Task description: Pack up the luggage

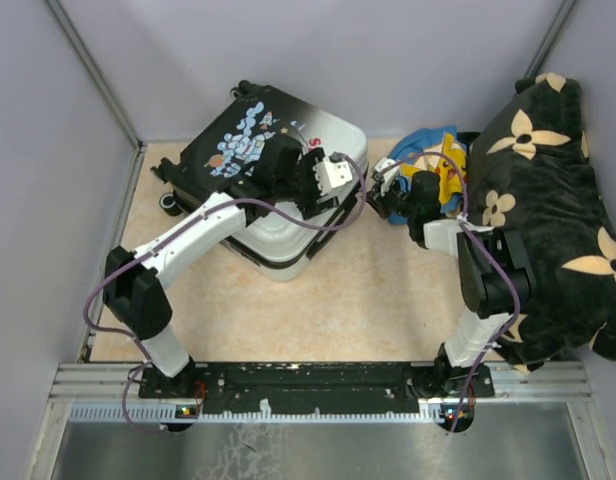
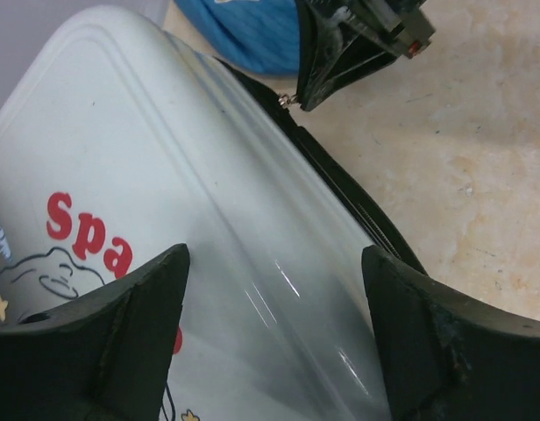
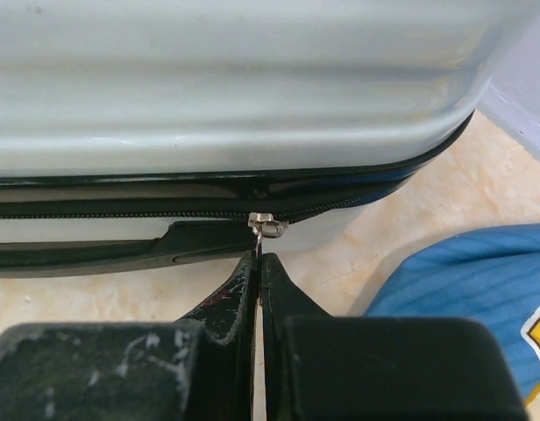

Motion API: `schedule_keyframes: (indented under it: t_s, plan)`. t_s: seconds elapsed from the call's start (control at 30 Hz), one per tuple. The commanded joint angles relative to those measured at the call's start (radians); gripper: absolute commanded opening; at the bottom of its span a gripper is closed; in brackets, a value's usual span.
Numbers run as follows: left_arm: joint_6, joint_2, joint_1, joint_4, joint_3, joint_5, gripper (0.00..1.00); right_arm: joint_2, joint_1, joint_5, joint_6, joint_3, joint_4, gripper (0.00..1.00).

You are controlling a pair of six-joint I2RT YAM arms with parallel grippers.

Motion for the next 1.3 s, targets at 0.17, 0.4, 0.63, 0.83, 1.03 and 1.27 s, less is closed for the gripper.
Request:
schedule_keyframes:
  t_s: [0.17,0.4,0.63,0.83,1.03,1.27]
  plan:
    - [0.159,-0.119,0.147,-0.035,-0.193,-0.314,0.61,-0.199,0.059,-0.028,0.079,-0.143,0.042,0.0]
    - [0.19,-0.234,0.256,-0.133,-0.221,0.03,0.69,-0.214,0.215,0.089,0.242,-0.187,0.125,0.0]
    - [0.113,-0.393,0.042,-0.022,-0.508,0.196,0.68,-0.133,0.287,0.216,0.278,-0.2,0.289,0.0]
    - [0.016,-0.37,-0.059,0.259,-0.655,-0.055,0.61,-0.067,0.286,0.254,0.255,-0.206,0.376,0.0]
    - [-0.045,-0.361,-0.12,0.298,-0.641,-0.132,0.57,-0.065,0.286,0.258,0.263,-0.224,0.399,0.0]
    - [-0.013,-0.569,-0.136,0.392,-0.723,0.023,0.69,-0.09,0.285,0.254,0.265,-0.244,0.396,0.0]
